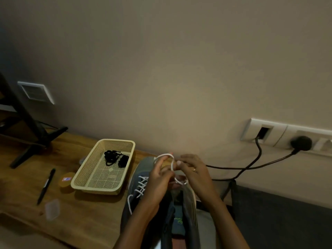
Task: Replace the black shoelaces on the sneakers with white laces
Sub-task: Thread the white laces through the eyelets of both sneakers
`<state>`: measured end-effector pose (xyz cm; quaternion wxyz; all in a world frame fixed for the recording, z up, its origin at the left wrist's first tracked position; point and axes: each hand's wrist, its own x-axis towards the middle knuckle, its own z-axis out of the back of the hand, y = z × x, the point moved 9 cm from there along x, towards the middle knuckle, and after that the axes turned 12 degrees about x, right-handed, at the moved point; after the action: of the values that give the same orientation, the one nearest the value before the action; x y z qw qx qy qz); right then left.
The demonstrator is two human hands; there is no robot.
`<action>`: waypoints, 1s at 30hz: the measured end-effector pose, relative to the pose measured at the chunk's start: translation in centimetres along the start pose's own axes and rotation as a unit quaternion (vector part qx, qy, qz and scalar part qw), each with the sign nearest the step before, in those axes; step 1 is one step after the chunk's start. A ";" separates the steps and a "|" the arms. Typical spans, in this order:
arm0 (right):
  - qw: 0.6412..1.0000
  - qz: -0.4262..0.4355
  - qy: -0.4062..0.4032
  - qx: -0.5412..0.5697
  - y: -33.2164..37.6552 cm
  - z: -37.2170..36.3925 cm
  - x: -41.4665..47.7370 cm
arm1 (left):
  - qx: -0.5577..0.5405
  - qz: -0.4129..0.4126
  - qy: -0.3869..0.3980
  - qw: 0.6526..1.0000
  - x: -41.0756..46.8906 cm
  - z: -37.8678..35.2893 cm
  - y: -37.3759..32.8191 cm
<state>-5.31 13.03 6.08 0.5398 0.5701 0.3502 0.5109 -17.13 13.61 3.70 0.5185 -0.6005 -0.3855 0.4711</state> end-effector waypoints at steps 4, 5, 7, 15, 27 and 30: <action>1.000 -0.004 0.000 0.022 -0.1 -0.3 -0.1 | 0.064 -0.017 0.078 0.995 -0.7 -2.0 -0.2; 1.000 0.004 -0.004 0.009 -0.1 0.3 0.0 | 0.066 -0.020 0.073 0.995 -0.7 -1.9 -0.4; 0.998 0.015 -0.016 -0.065 -0.3 1.9 0.3 | -0.011 -0.007 0.035 0.999 -0.2 -0.8 -0.6; 0.983 -0.095 -0.051 -0.148 -3.2 6.9 -0.5 | -0.229 0.065 -0.108 0.965 1.9 2.9 2.3; 0.955 -0.171 -0.145 -0.192 -5.7 11.4 -1.6 | -0.086 0.024 -0.206 0.974 0.9 4.7 1.4; 0.975 -0.082 -0.108 -0.174 -3.5 9.4 -1.0 | 0.098 -0.036 -0.128 0.986 0.7 1.6 0.4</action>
<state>4.04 10.30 3.42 0.7051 0.4886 0.2415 0.4537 -18.55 14.60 3.17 0.5380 -0.4675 -0.4221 0.5602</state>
